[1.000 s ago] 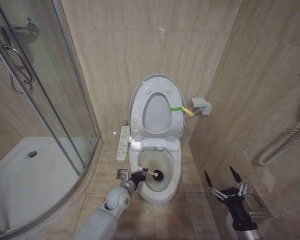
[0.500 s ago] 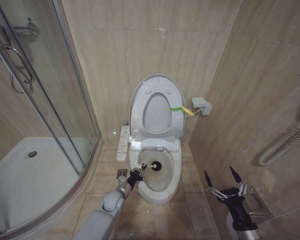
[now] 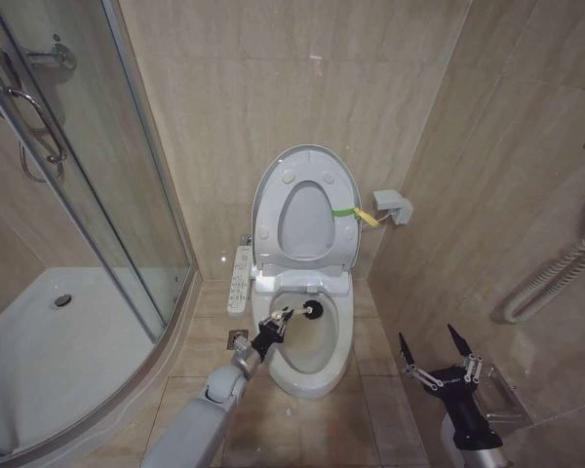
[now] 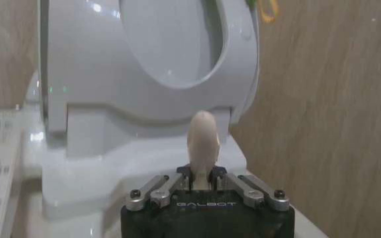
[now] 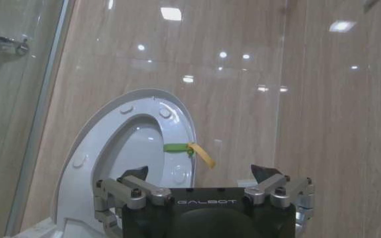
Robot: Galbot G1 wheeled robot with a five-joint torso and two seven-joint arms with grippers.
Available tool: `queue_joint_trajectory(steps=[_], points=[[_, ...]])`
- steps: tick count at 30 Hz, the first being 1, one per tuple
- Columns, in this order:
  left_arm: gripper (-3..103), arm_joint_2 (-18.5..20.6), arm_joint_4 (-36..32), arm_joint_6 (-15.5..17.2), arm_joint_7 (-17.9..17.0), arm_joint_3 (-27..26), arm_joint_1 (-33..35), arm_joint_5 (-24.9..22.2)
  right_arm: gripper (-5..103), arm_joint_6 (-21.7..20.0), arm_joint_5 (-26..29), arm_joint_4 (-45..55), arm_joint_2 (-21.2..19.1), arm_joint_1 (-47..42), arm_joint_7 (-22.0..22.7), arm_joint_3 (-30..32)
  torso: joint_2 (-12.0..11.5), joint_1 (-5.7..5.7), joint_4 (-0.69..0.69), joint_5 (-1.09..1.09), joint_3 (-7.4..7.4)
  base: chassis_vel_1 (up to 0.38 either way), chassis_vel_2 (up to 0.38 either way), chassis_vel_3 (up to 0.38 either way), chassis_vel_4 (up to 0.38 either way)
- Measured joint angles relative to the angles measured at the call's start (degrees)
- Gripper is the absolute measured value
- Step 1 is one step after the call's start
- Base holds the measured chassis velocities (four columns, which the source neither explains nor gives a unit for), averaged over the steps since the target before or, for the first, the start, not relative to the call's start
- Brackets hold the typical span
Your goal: Open the toilet lid, clean the toilet bowl with a toilet brush, close the toilet lid, and flush.
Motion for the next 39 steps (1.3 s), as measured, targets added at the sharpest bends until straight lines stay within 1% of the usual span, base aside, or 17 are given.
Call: queue_joint_trajectory(steps=[2,5,6,7,10,15,22,27,29,31,34,37,38,39], points=[[18,-0.34,0.27,-1.11,-0.73,0.02,-0.65,0.28,100,0.0,0.0,0.0,0.0,0.0,0.0,0.0,0.0,0.0,0.0,0.0,0.0,0.0,0.0,0.0,0.0],[18,-0.47,0.53,-1.74,-1.12,0.01,-1.09,0.84,100,0.0,0.0,0.0,0.0,0.0,0.0,0.0,0.0,0.0,0.0,0.0,0.0,0.0,0.0,0.0,0.0],[18,-0.62,0.98,-2.6,-1.71,-0.05,-1.53,1.24,100,0.0,0.0,0.0,0.0,0.0,0.0,0.0,0.0,0.0,0.0,0.0,0.0,0.0,0.0,0.0,0.0],[18,-0.62,0.98,-2.6,-1.71,-0.05,-1.53,1.24,100,0.0,0.0,0.0,0.0,0.0,0.0,0.0,0.0,0.0,0.0,0.0,0.0,0.0,0.0,0.0,0.0],[18,-1.26,2.33,-4.5,-3.13,-0.45,-2.74,2.25,100,0.0,0.0,0.0,0.0,0.0,0.0,0.0,0.0,0.0,0.0,0.0,0.0,0.0,0.0,0.0,0.0],[18,-1.4,4.03,-6.54,-3.53,-1.15,-4.28,3.67,100,0.0,0.0,0.0,0.0,0.0,0.0,0.0,0.0,0.0,0.0,0.0,0.0,0.0,0.0,0.0,0.0],[18,-1.42,4.84,-7.06,-3.42,-1.56,-5.47,3.69,100,0.0,0.0,0.0,0.0,0.0,0.0,0.0,0.0,0.0,0.0,0.0,0.0,0.0,0.0,0.0,0.0],[18,-1.19,3.85,-6.97,-3.37,-1.47,-5.11,2.69,100,0.0,0.0,0.0,0.0,0.0,0.0,0.0,0.0,0.0,0.01,0.0,0.0,0.0,0.0,0.0,0.0],[18,-1.28,4.12,-7.15,-3.37,-1.48,-5.21,2.63,100,0.0,0.0,0.0,0.0,0.0,0.0,0.0,0.01,0.0,0.01,0.0,0.0,0.0,0.0,0.0,0.0],[18,-1.69,5.47,-8.08,-3.23,-1.73,-6.08,2.71,100,0.0,0.0,0.0,0.0,0.0,0.0,0.0,0.01,0.0,0.0,0.0,0.0,0.0,0.0,0.0,0.0],[18,-1.89,6.02,-8.26,-3.1,-1.82,-6.89,2.66,100,0.0,0.0,0.0,0.0,0.0,0.0,0.0,0.01,0.0,0.0,0.0,0.01,0.0,0.0,0.0,0.0],[18,-1.9,5.45,-7.8,-3.17,-1.61,-7.09,2.07,100,0.0,0.0,0.0,0.0,0.0,0.0,0.0,0.01,0.01,0.0,0.0,0.01,0.0,0.0,0.0,0.0],[18,-1.86,4.84,-7.34,-3.26,-1.5,-6.94,1.7,100,0.0,0.0,0.0,0.0,0.0,0.0,0.0,0.01,0.01,0.0,0.0,0.01,0.0,0.0,0.0,0.0],[18,-1.62,3.02,-6.04,-3.71,-1.24,-6.15,0.64,100,0.0,0.0,0.0,0.0,0.0,0.0,0.0,0.01,0.0,-0.01,0.0,0.0,0.0,0.0,0.0,0.0]])
